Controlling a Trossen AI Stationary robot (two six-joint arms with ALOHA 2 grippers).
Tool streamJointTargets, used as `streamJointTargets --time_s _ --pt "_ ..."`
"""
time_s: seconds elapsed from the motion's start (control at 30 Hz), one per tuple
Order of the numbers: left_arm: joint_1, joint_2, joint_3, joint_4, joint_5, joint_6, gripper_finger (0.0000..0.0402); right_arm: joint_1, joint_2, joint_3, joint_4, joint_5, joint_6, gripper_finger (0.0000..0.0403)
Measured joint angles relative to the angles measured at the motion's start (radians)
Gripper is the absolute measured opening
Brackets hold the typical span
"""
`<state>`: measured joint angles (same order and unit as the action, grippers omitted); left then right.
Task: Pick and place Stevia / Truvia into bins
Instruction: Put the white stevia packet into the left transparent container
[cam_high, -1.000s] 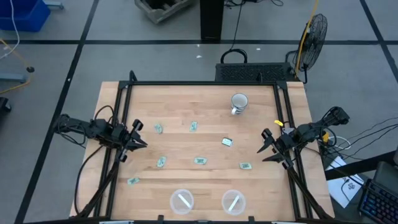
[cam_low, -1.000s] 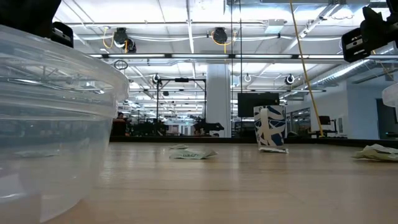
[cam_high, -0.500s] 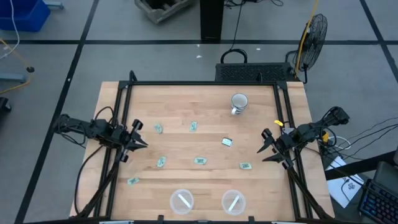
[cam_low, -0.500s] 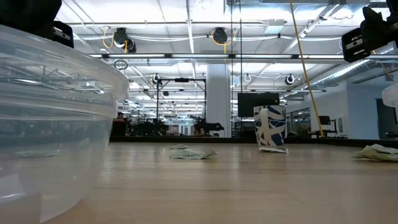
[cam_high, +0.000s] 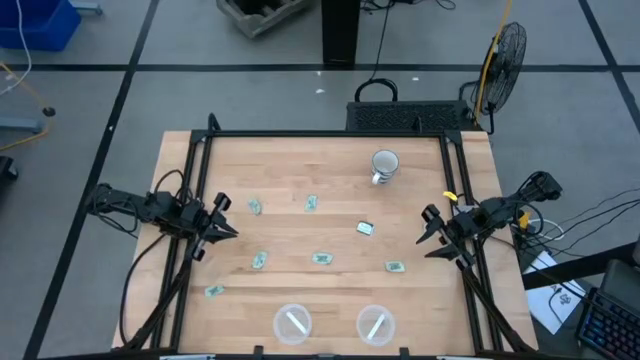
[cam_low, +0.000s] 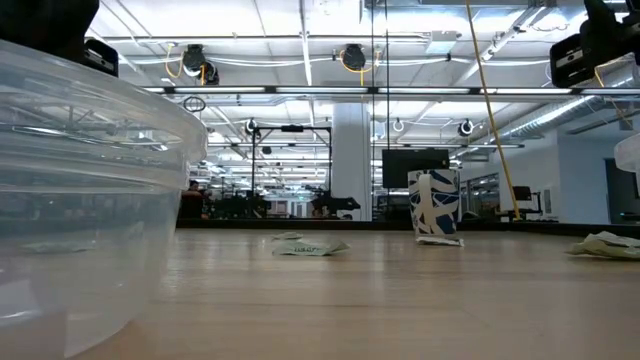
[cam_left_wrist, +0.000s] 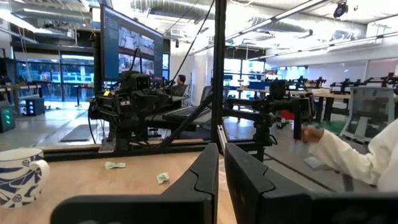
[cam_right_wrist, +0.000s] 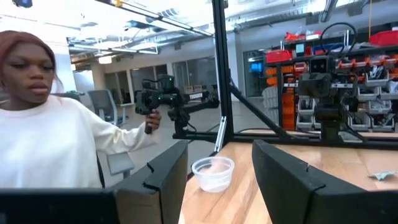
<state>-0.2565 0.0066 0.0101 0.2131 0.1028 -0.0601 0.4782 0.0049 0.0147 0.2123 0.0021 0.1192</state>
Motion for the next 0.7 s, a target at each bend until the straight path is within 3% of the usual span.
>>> streamJointTargets --time_s 0.7 --pt "0.0 0.0 0.0 0.0 -0.045 -0.05 0.0031 0.0 0.0 0.0 0.0 0.0 -0.008 0.0173"
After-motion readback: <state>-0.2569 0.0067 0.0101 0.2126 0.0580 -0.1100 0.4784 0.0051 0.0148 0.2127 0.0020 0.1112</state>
